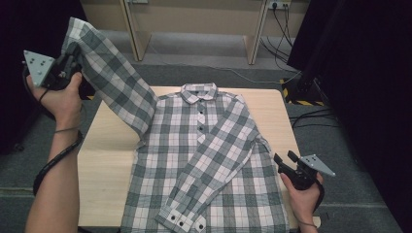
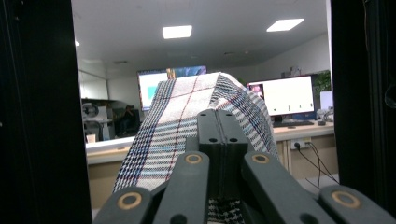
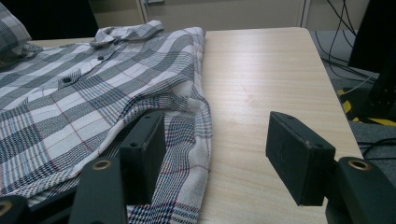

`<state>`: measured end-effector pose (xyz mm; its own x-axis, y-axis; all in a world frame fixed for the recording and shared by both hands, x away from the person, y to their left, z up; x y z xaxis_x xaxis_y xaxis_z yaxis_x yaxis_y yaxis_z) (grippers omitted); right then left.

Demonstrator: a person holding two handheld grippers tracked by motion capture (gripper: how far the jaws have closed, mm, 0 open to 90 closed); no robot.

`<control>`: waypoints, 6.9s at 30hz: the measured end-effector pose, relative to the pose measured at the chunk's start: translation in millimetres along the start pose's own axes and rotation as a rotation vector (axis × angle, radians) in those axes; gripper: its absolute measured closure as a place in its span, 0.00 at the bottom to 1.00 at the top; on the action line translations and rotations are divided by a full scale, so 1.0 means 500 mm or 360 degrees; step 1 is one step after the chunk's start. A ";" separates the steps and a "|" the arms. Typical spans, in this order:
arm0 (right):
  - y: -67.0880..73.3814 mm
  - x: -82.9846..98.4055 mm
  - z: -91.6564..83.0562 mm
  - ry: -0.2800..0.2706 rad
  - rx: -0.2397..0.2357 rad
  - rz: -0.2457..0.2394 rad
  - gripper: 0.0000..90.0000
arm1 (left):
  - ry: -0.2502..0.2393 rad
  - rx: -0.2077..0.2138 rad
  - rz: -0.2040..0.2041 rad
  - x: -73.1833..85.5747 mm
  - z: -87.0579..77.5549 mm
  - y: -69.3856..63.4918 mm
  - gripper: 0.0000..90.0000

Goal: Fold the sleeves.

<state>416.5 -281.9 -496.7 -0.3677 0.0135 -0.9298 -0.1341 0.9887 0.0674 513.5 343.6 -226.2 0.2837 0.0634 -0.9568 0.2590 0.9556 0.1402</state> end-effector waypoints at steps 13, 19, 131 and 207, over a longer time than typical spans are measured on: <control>0.000 0.000 0.000 -0.0001 0.0003 -0.0001 0.43 | -0.0051 0.0011 0.0037 -0.039 -0.009 0.004 0.99; 0.000 0.000 0.000 -0.0002 0.0005 0.0000 0.43 | -0.0091 0.0018 0.0036 -0.053 -0.013 0.001 0.99; -0.002 -0.001 -0.001 -0.0018 0.0007 -0.0008 0.43 | 0.0366 0.1271 0.0131 0.200 -0.183 -0.652 0.99; -0.001 0.000 0.000 -0.0010 0.0005 -0.0009 0.43 | 0.0823 0.1617 -0.0155 0.318 -0.296 -0.710 0.44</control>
<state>416.5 -282.3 -496.5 -0.3611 0.0090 -0.9325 -0.1329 0.9892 0.0611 330.2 57.1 -465.8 -0.1316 0.3373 -0.9322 0.9524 0.3038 -0.0245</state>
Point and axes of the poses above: each handheld gripper's, and its own axes: z roughly forward along the jaws, x roughly out of its underside, y roughly to its left, the point moved 7 cm from there along z, roughly forward along the jaws, and after that the axes turned 10 degrees about x, right-handed, at the moved point
